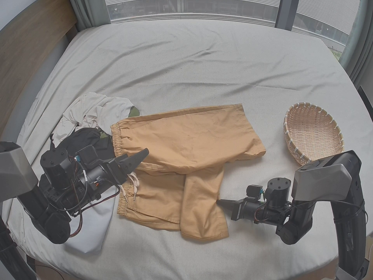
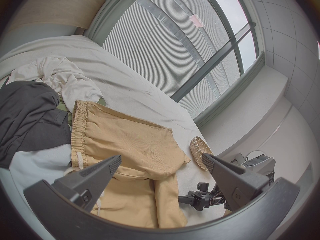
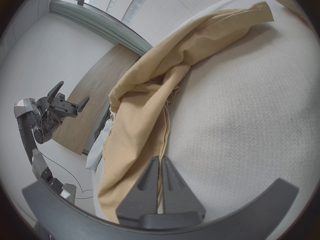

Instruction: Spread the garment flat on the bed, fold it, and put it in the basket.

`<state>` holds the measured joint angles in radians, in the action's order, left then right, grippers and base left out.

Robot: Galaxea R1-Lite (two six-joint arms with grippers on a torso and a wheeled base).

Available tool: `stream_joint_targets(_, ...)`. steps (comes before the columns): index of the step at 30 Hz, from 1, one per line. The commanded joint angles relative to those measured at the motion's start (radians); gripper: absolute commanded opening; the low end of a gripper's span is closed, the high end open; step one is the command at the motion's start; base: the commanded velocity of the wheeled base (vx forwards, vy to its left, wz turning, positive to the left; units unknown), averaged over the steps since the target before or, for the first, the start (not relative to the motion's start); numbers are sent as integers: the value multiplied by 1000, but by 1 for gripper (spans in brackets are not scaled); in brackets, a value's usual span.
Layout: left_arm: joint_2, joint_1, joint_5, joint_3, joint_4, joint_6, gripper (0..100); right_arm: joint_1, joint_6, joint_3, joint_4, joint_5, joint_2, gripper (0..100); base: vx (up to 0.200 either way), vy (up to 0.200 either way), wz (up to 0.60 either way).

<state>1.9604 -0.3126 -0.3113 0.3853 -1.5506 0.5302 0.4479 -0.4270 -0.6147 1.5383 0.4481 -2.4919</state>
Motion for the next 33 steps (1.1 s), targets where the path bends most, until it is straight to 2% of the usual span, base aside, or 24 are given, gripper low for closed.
stream_joint_targets(1, 5, 1, 0, -8, 0, 1, 100, 2, 1, 1, 6, 0, 4, 0, 0, 0, 0)
stream_joint_targets(9, 5, 1, 0, -8, 0, 1, 100, 5, 1, 4, 8, 0, 1, 0, 0, 0, 0)
stream_joint_targets(14, 3, 3, 0, -9, 0, 1, 100, -21, 2, 147, 9, 1, 134, 0, 0, 0, 0)
stream_joint_targets(16, 3, 3, 0, -9, 0, 1, 100, -21, 2, 147, 9, 1, 134, 0, 0, 0, 0)
stream_joint_targets(17, 3, 3, 0, -8, 0, 1, 100, -37, 2, 231, 9, 1, 209, 0, 0, 0, 0)
stream_joint_targets(20, 2, 3, 0, -8, 0, 1, 100, -58, 4, 309, 9, 3, 265, 0, 0, 0, 0)
stream_joint_targets(24, 0, 1, 0, -9, 0, 1, 100, -67, 13, 343, 8, 3, 286, 0, 0, 0, 0)
stream_joint_targets(25, 0, 1, 0, -11, 0, 1, 100, -87, 56, 397, 8, 1, 300, 0, 0, 0, 0)
stream_joint_targets(27, 0, 1, 0, -14, 0, 1, 100, -89, 79, 437, 8, 3, 303, 0, 0, 0, 0)
stream_joint_targets(33, 0, 1, 0, -16, 0, 1, 100, -84, 80, 415, 6, 1, 289, 0, 0, 0, 0)
